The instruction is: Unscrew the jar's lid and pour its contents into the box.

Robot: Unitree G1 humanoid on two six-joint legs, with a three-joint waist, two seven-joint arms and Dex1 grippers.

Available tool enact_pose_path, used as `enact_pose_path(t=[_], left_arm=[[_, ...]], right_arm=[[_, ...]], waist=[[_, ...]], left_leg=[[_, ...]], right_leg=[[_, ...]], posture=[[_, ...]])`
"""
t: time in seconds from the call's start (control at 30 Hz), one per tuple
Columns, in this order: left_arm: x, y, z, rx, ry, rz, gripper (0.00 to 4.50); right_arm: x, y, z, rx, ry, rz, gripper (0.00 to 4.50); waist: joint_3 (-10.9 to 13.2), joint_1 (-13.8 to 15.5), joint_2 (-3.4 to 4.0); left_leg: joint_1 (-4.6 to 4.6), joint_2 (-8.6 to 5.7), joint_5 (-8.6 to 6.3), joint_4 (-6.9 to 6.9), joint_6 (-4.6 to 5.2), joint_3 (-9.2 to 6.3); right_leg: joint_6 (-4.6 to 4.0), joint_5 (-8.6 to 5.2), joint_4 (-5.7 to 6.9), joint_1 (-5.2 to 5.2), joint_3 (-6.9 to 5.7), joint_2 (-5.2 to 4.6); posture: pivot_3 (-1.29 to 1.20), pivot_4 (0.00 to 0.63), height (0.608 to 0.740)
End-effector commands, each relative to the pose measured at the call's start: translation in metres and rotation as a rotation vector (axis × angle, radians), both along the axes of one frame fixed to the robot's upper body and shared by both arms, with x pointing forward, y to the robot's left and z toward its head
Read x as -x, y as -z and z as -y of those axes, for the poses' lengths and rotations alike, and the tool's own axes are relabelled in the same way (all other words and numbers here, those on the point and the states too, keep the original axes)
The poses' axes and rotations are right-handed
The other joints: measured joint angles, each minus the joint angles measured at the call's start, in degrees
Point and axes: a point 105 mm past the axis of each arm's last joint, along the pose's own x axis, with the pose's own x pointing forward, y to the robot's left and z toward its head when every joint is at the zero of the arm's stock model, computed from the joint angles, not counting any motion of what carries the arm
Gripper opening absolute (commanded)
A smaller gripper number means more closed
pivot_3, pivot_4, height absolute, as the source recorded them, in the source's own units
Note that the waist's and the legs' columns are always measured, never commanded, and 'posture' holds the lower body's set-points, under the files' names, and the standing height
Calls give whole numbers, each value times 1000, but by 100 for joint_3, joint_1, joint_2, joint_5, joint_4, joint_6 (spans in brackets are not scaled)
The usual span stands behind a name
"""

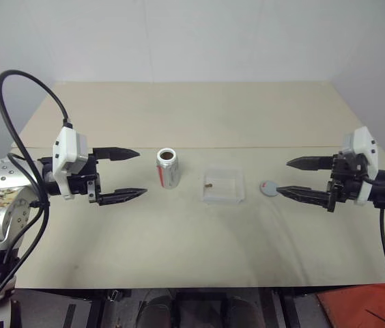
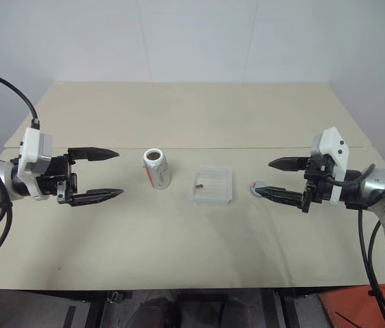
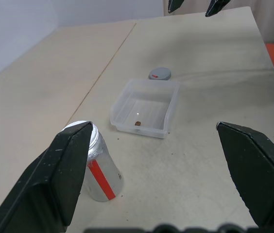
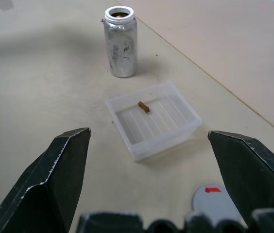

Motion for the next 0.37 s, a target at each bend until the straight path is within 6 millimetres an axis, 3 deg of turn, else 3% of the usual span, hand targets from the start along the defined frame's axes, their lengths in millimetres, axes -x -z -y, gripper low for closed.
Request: enact_pose_path(t=[0.03,0.37], left_arm=[[4,-6,2,13,17,26,4444],[6,-4,5,24,27,23,4444]], right_arm=[[2,-12,0,19,-12,48,4500],[3,-12,0,20,-14,43,4500]], waist=[[0,0,0],[0,0,0]], left_leg=[[0,0,0,0,0,0],[0,0,0,0,0,0]], right_leg=[[0,0,0,0,0,0],[0,0,0,0,0,0]], posture=[[0,150,740],[0,150,740]])
